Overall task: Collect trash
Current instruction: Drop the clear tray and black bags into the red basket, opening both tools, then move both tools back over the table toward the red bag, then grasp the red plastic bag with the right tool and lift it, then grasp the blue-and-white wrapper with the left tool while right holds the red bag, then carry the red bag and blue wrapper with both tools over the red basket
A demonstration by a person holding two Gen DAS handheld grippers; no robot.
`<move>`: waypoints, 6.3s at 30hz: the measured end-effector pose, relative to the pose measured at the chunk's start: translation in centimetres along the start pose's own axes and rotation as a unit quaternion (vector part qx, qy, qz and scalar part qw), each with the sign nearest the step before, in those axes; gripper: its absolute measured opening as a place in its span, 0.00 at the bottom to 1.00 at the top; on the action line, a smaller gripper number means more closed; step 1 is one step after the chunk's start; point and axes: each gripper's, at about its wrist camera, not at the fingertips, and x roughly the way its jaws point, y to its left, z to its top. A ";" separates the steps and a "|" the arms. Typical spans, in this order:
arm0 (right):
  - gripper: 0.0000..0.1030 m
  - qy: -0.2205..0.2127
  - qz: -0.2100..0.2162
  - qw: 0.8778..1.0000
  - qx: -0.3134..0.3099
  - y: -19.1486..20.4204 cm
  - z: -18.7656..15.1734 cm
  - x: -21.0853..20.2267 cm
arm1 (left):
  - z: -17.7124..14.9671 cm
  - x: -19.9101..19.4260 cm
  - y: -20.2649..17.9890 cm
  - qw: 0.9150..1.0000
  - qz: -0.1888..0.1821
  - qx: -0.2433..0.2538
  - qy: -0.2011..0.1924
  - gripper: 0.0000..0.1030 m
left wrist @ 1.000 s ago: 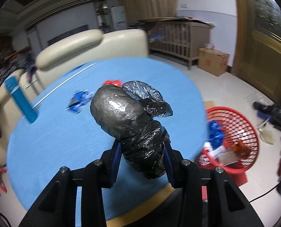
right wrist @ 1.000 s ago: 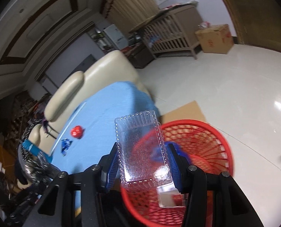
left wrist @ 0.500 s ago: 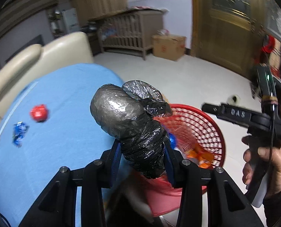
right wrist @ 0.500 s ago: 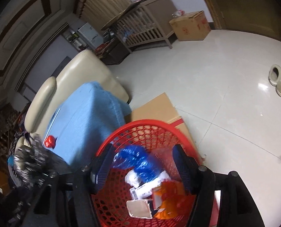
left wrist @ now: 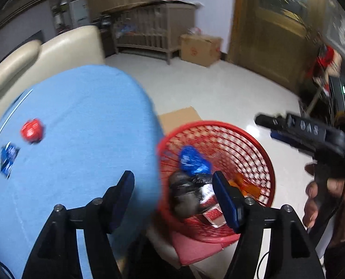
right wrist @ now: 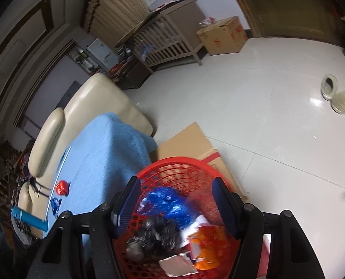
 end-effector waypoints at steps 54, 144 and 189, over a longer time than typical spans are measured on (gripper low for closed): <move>0.51 0.145 0.120 0.917 -0.352 35.1 -9.8 18.2 | -2.9 0.5 35.7 0.960 0.143 -0.239 -0.030 0.80; 0.51 0.090 0.212 0.932 -0.279 27.2 -17.1 -0.3 | -13.1 -8.1 21.9 0.937 0.233 -0.258 -0.033 0.26; 0.51 -0.027 0.113 0.983 -0.143 12.9 -6.7 -4.2 | -7.8 -7.5 13.3 0.968 0.193 -0.150 -0.055 0.26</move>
